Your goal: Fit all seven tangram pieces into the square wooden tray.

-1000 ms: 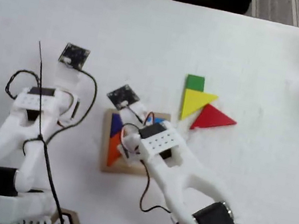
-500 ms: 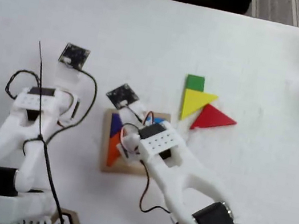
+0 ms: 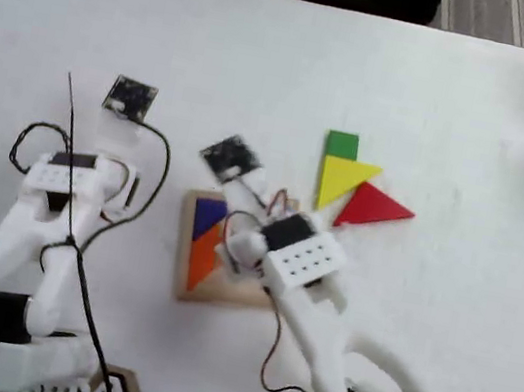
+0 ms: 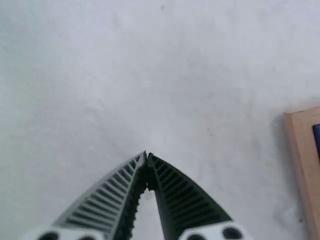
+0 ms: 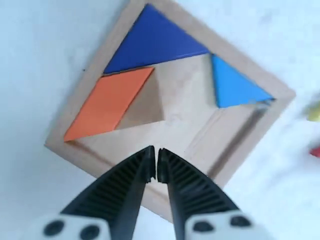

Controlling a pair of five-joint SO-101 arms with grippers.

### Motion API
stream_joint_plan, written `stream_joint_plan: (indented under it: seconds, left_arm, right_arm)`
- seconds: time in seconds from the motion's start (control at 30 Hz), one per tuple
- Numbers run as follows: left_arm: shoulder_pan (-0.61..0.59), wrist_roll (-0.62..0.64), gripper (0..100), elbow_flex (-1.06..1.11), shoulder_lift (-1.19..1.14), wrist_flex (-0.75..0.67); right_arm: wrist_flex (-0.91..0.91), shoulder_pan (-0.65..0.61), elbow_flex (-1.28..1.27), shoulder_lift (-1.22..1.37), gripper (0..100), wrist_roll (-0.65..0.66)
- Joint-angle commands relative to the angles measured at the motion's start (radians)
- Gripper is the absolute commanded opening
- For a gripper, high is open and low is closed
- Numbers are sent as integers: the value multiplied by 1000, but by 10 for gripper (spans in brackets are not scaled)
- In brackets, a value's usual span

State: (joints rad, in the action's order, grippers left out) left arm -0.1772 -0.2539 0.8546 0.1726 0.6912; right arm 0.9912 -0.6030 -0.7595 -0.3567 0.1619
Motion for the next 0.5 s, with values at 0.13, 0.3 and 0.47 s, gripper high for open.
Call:
stream_joint_plan:
  seconds: [0.13, 0.3, 0.47]
  left_arm:
    - [-7, 3, 28, -44, 2, -41]
    - [-7, 3, 28, -44, 2, -43]
    - [-7, 3, 28, -44, 2, -41]
  right_arm:
    - [16, 346, -23, -116, 18, -11]
    - [33, 475, -21, -116, 19, -55]
    - [59, 516, -28, -108, 113, -60]
